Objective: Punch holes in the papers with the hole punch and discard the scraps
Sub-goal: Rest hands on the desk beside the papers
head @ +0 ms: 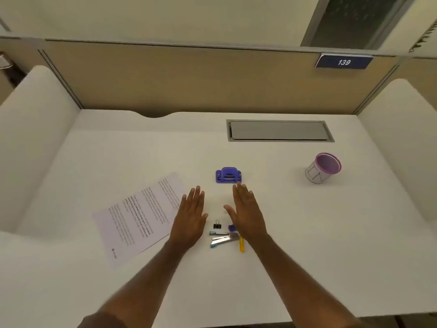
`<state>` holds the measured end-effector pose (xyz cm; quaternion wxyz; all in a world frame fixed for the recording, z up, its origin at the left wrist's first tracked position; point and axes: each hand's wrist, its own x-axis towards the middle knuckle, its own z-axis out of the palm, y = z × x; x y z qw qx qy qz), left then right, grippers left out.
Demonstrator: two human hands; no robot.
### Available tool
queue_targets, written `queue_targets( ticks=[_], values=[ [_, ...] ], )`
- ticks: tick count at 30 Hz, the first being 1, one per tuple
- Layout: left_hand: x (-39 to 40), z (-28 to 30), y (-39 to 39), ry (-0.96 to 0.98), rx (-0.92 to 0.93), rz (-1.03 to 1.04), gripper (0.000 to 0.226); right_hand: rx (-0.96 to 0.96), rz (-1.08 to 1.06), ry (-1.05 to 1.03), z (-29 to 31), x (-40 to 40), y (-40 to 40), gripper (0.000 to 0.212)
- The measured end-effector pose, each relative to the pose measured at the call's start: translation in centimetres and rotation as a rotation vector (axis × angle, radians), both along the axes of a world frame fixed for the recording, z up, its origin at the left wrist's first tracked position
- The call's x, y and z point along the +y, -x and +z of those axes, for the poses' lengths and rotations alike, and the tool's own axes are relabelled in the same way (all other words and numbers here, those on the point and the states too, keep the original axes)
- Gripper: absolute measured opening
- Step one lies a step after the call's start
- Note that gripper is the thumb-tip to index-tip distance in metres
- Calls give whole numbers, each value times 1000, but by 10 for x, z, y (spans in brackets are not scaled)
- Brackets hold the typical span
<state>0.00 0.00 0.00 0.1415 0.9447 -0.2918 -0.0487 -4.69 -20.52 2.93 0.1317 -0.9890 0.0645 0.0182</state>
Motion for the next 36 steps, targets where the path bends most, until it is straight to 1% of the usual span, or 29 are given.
queue_targets(
  ticks=[3,5,10,14,18,21,26,31,36],
  values=[
    [13,-16,25,-9,24,-24,63,69,98,17,-17,17,20,69],
    [20,-30,44,-34,25,-24,62,98,131,20,-27,29,33,71],
    [17,-37,52,-13,31,-37,60,93,68,8,-33,45,42,84],
    [19,-39,51,0,49,-37,62,140,29,-9,-38,50,44,92],
    [19,-44,52,6,40,-31,63,157,16,-5,-47,44,50,93],
    [19,-45,51,8,36,-31,65,145,-10,-25,-49,32,55,91],
    [21,-49,49,17,17,-47,66,73,-14,-102,-48,4,60,85],
    [21,-53,50,30,3,-55,67,89,-52,-44,-45,-39,66,84],
    [22,-58,49,36,-18,-57,68,101,-112,-1,-37,-102,78,74]
  ],
)
